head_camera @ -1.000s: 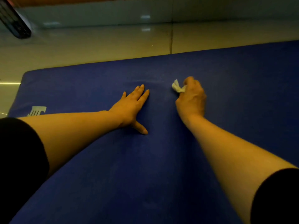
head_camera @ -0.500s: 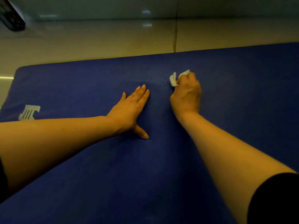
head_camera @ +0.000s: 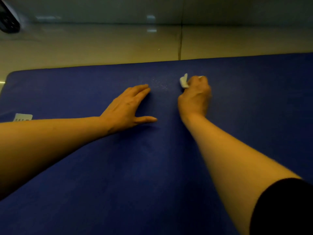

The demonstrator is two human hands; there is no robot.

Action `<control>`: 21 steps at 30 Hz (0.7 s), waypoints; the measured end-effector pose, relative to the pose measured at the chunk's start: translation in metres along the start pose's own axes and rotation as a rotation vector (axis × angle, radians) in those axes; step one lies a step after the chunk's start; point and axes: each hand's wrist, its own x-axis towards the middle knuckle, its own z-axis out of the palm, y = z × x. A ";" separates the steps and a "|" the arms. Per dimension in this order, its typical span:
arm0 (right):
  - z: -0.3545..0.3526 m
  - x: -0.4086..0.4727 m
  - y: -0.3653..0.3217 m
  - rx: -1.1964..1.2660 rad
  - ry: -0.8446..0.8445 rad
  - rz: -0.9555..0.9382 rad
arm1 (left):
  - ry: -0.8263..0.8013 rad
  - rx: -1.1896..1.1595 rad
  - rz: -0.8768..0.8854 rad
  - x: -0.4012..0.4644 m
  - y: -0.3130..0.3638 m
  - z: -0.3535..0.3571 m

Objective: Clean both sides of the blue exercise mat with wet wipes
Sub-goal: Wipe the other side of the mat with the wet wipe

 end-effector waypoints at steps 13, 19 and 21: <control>0.013 0.043 0.002 0.007 0.001 -0.033 | -0.302 0.058 -0.077 0.047 0.002 -0.005; 0.035 0.019 -0.025 0.072 -0.162 -0.404 | -0.266 0.056 -0.055 0.045 0.000 -0.004; 0.028 0.041 -0.012 0.060 -0.082 -0.342 | -0.273 0.074 -0.058 0.044 -0.001 -0.006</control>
